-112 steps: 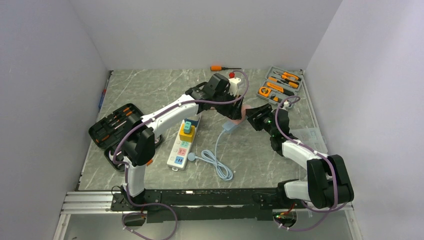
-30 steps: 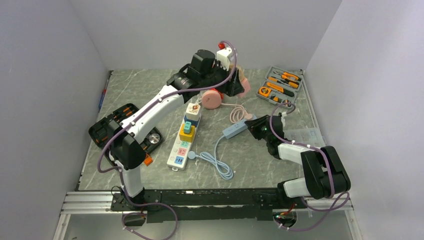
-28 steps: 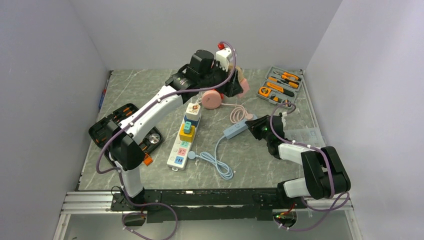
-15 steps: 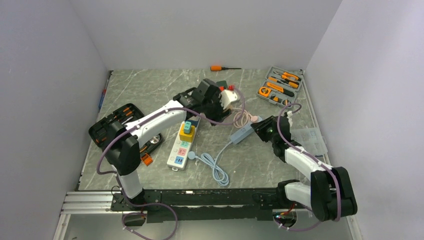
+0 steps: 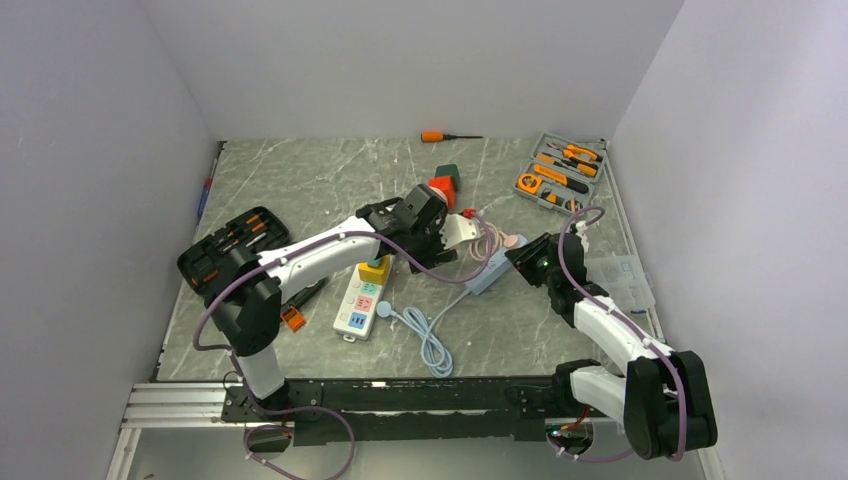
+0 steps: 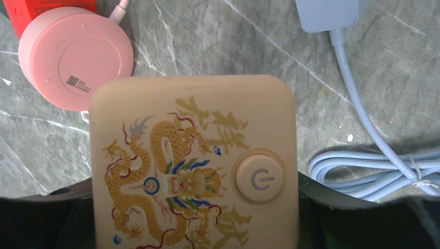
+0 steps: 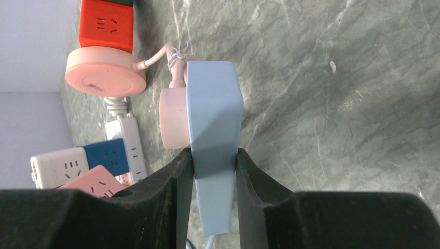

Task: Pull the plug off the socket
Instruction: Place the plug at the center of the board.

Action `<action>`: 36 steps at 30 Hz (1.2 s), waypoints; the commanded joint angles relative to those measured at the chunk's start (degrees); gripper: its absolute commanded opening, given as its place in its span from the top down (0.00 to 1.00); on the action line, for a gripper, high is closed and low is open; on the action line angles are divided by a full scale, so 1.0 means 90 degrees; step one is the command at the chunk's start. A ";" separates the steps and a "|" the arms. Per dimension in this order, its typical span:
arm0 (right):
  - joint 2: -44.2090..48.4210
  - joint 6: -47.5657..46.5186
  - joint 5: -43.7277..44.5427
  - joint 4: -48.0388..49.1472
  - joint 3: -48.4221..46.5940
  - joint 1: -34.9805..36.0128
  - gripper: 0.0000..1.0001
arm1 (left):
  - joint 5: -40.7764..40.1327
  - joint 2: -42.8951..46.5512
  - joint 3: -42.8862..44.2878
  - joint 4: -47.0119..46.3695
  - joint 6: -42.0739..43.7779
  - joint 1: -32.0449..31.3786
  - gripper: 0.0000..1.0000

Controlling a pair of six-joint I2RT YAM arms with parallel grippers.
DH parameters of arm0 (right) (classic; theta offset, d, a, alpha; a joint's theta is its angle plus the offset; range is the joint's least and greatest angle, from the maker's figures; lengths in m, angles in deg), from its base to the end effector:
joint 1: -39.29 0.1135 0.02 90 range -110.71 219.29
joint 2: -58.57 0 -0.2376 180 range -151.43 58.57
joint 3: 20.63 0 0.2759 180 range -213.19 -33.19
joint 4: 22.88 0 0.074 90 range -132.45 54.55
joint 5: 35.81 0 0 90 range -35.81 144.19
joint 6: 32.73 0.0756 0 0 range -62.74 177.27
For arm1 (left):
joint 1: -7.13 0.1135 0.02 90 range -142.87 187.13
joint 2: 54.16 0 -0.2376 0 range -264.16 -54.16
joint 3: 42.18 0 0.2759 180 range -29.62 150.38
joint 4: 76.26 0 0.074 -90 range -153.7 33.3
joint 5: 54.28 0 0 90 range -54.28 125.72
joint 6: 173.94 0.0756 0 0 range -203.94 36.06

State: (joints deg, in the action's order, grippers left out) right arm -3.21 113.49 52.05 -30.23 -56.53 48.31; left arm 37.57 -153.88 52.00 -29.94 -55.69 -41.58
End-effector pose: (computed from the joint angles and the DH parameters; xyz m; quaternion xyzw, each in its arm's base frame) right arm 0.2771 0.0468 0.1205 0.3440 0.8096 0.2701 0.3915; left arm 0.2800 -0.3225 0.2034 0.5921 0.7365 -0.0730 0.3188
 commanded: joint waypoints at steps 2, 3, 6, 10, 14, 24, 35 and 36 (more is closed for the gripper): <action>0.0296 -0.0185 -0.0007 -0.0039 -0.0371 -0.0046 1.00 | -0.0186 -0.0056 0.0055 -0.0003 0.0329 -0.0360 0.98; 0.0346 -0.0210 0.0017 -0.0071 -0.0376 -0.0046 1.00 | -0.0152 -0.0215 0.0188 0.0275 0.0421 -0.0406 0.97; 0.0451 -0.0300 0.0047 -0.0160 -0.0395 -0.0045 1.00 | -0.0038 -0.0881 0.0758 0.1165 0.0355 -0.0467 0.94; 0.0512 -0.0403 -0.0077 -0.0170 -0.0325 -0.0059 1.00 | 0.0145 -0.1445 0.1164 0.1817 0.0210 -0.0487 0.71; 0.0418 -0.0387 -0.0211 -0.0054 -0.0193 -0.0059 1.00 | 0.0226 -0.1673 0.1197 0.2025 0.0158 -0.0530 0.52; -0.0103 -0.0321 -0.0538 0.0323 -0.0054 -0.0111 1.00 | 0.0326 -0.1853 0.1807 0.2405 0.0215 -0.0530 0.01; -0.0030 -0.0515 -0.0569 0.0103 -0.0149 -0.0279 1.00 | 0.0691 -0.1447 0.2903 0.2766 0.0075 -0.0477 0.01; -0.0024 -0.0544 -0.0607 0.0052 -0.0185 -0.0322 1.00 | 0.0674 -0.1401 0.2935 0.2692 0.0074 -0.0463 0.01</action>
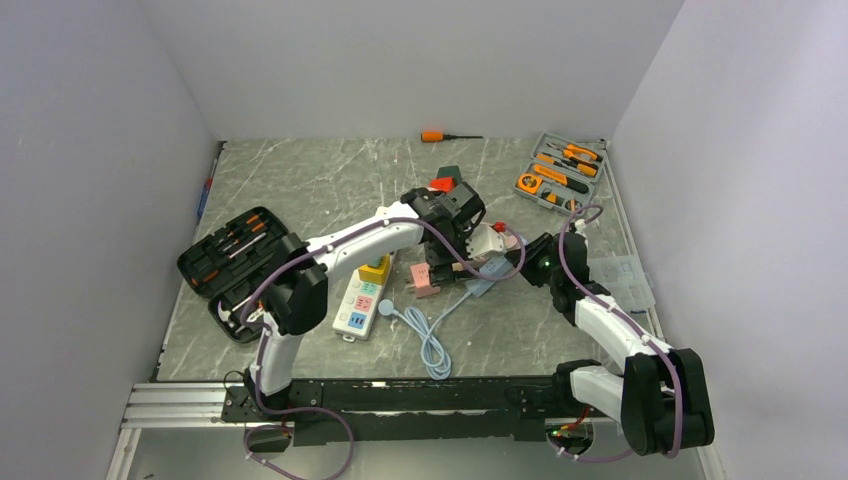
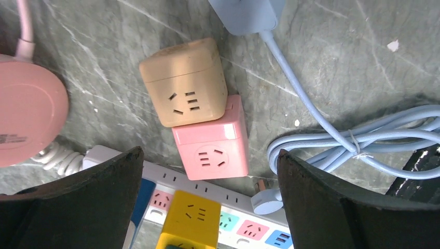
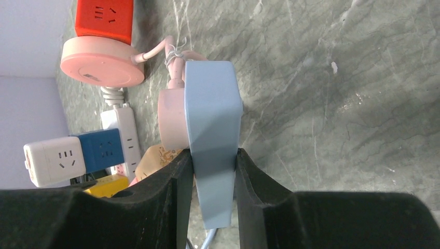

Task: Pull the plug off the socket
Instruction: Place the plug at the center of the board, then remove the plug from the socket.

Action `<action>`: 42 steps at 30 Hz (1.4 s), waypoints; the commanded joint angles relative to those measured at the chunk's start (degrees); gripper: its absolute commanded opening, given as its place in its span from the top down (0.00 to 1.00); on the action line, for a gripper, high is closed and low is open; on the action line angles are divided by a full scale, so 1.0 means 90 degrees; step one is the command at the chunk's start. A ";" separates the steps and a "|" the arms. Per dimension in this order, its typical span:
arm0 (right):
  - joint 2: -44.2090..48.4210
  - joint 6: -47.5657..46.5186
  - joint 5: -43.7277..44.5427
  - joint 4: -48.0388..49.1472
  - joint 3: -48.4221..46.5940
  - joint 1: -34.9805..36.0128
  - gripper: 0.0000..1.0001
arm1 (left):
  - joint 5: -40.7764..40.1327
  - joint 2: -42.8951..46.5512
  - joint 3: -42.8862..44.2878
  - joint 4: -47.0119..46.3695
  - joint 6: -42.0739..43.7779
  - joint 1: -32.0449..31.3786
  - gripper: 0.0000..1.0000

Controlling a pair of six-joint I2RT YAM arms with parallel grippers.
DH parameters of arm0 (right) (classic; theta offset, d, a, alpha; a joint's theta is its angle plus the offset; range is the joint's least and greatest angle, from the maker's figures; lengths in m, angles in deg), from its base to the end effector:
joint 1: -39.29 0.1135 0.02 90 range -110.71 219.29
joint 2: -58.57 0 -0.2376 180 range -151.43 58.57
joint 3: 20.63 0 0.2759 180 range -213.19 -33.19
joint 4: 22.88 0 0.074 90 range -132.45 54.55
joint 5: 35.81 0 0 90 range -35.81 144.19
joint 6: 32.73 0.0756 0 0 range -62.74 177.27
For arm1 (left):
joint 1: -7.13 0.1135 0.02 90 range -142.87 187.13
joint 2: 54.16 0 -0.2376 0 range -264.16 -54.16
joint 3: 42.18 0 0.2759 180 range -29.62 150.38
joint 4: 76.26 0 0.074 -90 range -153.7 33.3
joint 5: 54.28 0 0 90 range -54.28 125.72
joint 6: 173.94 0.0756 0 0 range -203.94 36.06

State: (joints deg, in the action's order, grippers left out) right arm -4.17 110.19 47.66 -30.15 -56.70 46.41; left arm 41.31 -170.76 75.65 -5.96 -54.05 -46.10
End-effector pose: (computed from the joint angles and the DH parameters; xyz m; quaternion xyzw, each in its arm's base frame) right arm 0.2782 0.0434 0.1176 0.3183 0.8222 0.2783 0.3811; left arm 0.2668 -0.3693 0.1925 0.6582 0.7291 -0.0837 0.1680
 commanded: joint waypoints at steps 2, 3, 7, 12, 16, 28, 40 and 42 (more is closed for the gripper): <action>0.0126 -0.0267 -0.0281 0.0012 -0.0215 -0.0201 1.00 | 0.0225 0.0532 0.0356 -0.0160 -0.0121 0.0069 0.01; 0.0161 -0.0334 -0.0409 0.0033 -0.0234 -0.0252 1.00 | 0.0232 0.0558 0.0371 -0.0289 -0.0140 0.0101 0.00; 0.0196 -0.0707 -0.1101 0.0204 -0.0366 -0.0386 1.00 | 0.0608 0.0689 0.0333 -0.1092 -0.0084 0.0296 0.01; 0.0254 -0.1007 -0.1595 0.0442 -0.0438 -0.0398 1.00 | 0.1033 0.0727 0.0227 -0.2216 0.0618 0.0386 0.01; 0.0354 -0.1269 -0.1825 0.0621 -0.0453 -0.0427 1.00 | 0.1499 0.0397 0.0482 -0.2661 0.1280 0.0515 0.00; 0.0386 -0.1615 -0.2484 0.1365 -0.0622 -0.0448 1.00 | 0.3611 -0.0601 0.1513 -0.1966 0.1792 0.0924 0.01; 0.0364 -0.1583 -0.3255 0.1979 -0.0657 -0.0443 1.00 | 0.3747 -0.1139 0.1861 -0.1844 0.1856 0.1103 0.01; 0.0406 -0.1633 -0.3229 0.1919 -0.0652 -0.0446 1.00 | 0.3759 -0.1159 0.1834 -0.1949 0.1780 0.1125 0.02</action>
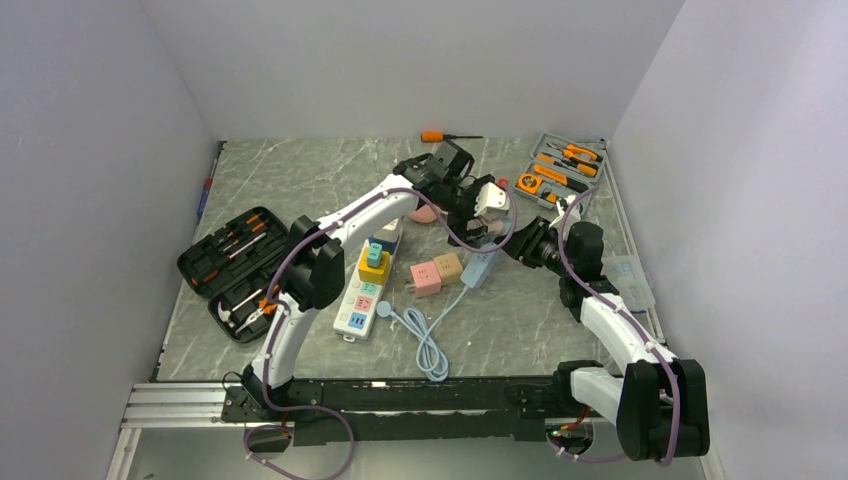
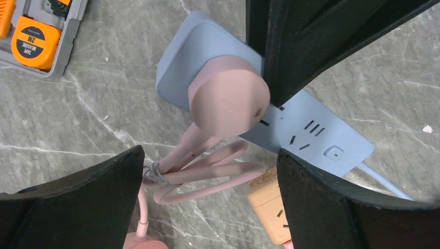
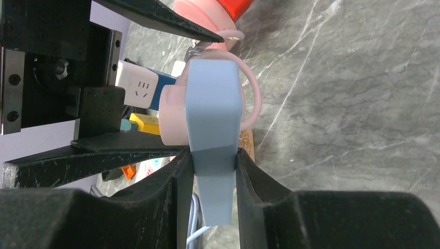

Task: Pull the plug off the socket
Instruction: Remove the plug from the socket.

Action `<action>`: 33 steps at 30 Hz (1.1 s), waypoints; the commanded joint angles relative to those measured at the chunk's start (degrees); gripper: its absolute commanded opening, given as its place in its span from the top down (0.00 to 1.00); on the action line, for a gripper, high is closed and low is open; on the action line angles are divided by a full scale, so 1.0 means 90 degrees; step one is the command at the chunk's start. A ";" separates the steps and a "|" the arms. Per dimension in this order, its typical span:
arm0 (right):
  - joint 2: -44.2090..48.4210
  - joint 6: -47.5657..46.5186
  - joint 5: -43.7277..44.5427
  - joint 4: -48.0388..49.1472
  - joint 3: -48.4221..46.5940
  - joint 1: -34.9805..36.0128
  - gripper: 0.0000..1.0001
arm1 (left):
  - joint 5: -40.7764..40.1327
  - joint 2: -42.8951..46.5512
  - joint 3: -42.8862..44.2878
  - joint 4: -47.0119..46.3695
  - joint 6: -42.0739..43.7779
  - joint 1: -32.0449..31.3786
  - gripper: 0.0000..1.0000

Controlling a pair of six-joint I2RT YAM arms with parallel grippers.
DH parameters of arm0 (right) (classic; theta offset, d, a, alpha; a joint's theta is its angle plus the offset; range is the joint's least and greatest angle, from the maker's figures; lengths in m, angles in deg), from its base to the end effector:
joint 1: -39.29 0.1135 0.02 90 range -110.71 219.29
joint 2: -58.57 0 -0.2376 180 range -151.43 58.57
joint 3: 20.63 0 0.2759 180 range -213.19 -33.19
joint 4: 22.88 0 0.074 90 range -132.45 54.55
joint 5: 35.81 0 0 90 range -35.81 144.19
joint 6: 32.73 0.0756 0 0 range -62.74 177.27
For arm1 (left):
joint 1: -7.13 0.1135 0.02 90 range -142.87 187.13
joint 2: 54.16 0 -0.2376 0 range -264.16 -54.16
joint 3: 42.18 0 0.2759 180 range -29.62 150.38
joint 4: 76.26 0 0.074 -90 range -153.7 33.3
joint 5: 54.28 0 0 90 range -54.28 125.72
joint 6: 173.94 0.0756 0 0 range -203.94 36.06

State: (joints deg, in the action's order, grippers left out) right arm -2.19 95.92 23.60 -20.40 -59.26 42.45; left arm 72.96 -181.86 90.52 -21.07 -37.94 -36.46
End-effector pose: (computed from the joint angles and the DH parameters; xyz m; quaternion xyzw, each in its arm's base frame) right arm 0.2879 0.0544 0.1701 0.0956 0.7972 0.3997 0.4422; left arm 0.3495 -0.3959 0.2225 0.7049 0.5557 -0.2934 0.3289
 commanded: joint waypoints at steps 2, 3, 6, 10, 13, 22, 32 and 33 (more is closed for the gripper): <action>0.0209 -0.0089 -0.0538 0.0796 -0.0361 -0.0002 1.00 | 0.0289 0.0020 0.0254 -0.0160 -0.0003 0.0056 0.09; 0.0216 -0.0102 -0.0530 0.0790 -0.0357 0.0002 1.00 | 0.0343 -0.0010 0.0320 -0.0074 0.0005 0.0058 0.13; 0.0185 -0.0124 -0.0513 0.0790 -0.0356 0.0012 1.00 | 0.0468 0.0000 0.0322 0.0028 0.0022 0.0059 0.27; 0.0070 -0.0140 -0.0522 0.0844 -0.0366 0.0080 1.00 | 0.0613 0.0058 0.0327 0.0152 0.0140 0.0063 0.44; -0.0035 -0.0149 -0.0483 0.0895 -0.0399 0.0219 1.00 | 0.0709 0.0079 0.0333 0.0154 0.0096 0.0068 0.75; -0.0466 0.0168 -0.0595 0.1584 -0.0312 0.0705 0.44 | 0.0859 0.0207 0.0249 -0.0434 -0.0648 0.0083 0.95; -0.0736 0.0574 -0.0126 0.2043 0.0146 0.0927 0.39 | 0.0684 0.0357 -0.0014 -0.0858 -0.1328 0.0279 1.00; -0.0754 0.0564 0.0082 0.1956 0.0163 0.1021 0.39 | 0.0654 0.0368 -0.0026 -0.0917 -0.1401 0.0294 1.00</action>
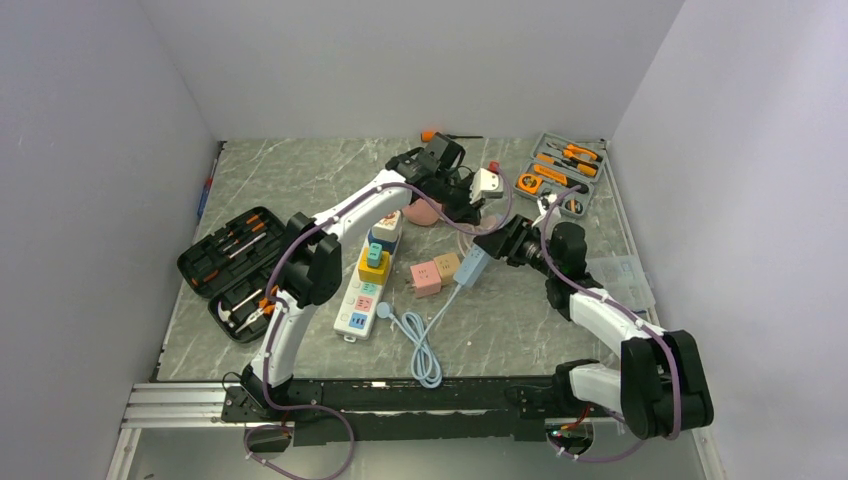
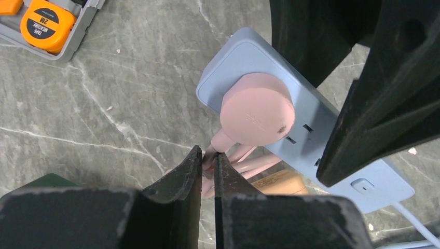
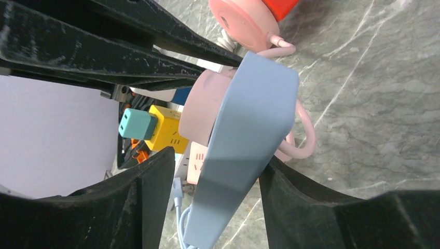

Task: Pull the plug off the socket
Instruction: Remove the plug from the socket.

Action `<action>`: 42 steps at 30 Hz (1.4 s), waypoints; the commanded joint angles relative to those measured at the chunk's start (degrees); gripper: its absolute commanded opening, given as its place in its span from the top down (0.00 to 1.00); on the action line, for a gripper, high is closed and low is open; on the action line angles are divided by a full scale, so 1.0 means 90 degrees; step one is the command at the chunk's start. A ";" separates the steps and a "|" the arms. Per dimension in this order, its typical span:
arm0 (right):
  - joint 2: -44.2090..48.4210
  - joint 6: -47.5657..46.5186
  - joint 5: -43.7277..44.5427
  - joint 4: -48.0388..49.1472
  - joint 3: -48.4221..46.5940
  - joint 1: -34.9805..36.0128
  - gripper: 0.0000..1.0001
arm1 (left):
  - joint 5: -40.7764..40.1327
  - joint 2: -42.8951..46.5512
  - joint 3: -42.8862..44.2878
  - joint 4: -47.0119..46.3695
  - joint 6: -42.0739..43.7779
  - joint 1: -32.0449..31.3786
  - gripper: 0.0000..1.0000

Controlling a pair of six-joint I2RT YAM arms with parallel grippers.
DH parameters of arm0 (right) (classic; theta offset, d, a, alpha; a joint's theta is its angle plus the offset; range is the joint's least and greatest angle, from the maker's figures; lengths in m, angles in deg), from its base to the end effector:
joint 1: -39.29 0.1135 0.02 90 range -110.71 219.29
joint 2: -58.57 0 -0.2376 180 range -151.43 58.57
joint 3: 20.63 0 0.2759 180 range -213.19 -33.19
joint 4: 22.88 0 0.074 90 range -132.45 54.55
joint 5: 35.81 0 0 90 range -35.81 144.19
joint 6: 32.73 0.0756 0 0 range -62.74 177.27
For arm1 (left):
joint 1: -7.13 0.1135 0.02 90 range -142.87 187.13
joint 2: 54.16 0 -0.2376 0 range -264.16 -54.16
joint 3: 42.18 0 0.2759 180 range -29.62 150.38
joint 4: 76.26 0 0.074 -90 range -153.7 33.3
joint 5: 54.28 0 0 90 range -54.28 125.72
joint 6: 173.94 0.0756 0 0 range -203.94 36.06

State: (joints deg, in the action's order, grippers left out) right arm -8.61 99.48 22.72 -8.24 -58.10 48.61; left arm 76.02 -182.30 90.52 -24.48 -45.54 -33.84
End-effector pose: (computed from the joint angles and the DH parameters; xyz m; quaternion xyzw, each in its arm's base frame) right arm 0.2908 0.0877 0.1598 0.0581 0.7794 0.4483 0.4337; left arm 0.3690 -0.3852 0.2257 0.6549 0.5925 -0.3283 0.3351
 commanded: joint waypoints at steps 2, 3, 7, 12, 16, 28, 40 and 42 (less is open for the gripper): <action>-0.0108 0.0165 0.0612 0.0423 0.0043 0.0494 0.39 | 0.0265 0.0462 -0.0073 -0.0624 -0.0639 0.0005 1.00; -0.0149 0.0188 0.0831 0.0298 0.0043 0.0537 0.40 | 0.0233 0.0496 -0.0116 -0.0658 -0.0663 0.0002 1.00; -0.0236 0.0211 0.1459 -0.0119 0.0001 0.0577 0.48 | 0.0127 0.0578 -0.0171 -0.0706 -0.0668 0.0002 1.00; 0.0061 0.0098 0.1905 -0.0336 0.0029 0.0579 0.69 | 0.0116 0.0680 -0.0212 -0.0631 -0.0615 0.0005 0.98; 0.0357 -0.0092 0.1795 -0.0404 -0.0005 0.0571 0.91 | 0.0264 0.0764 -0.0233 -0.0370 -0.0360 0.0003 0.54; 0.0321 -0.0829 -0.0011 0.0211 -0.0452 0.0539 1.00 | 0.0782 0.0653 0.0202 0.1280 0.1236 0.0073 0.01; -0.0027 -0.1136 -0.0960 0.1036 -0.0629 0.0554 1.00 | 0.1264 0.0389 0.0614 0.2333 0.2419 0.0082 0.07; -0.0101 -0.1138 -0.1065 0.1142 -0.0645 0.0575 1.00 | 0.1243 0.0270 0.0847 0.2652 0.2618 0.0080 0.15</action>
State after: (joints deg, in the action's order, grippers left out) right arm -9.14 90.65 19.79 -8.75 -60.07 53.44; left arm 83.95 -178.80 92.99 -5.44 -26.97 -33.27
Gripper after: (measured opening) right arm 0.341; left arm 0.909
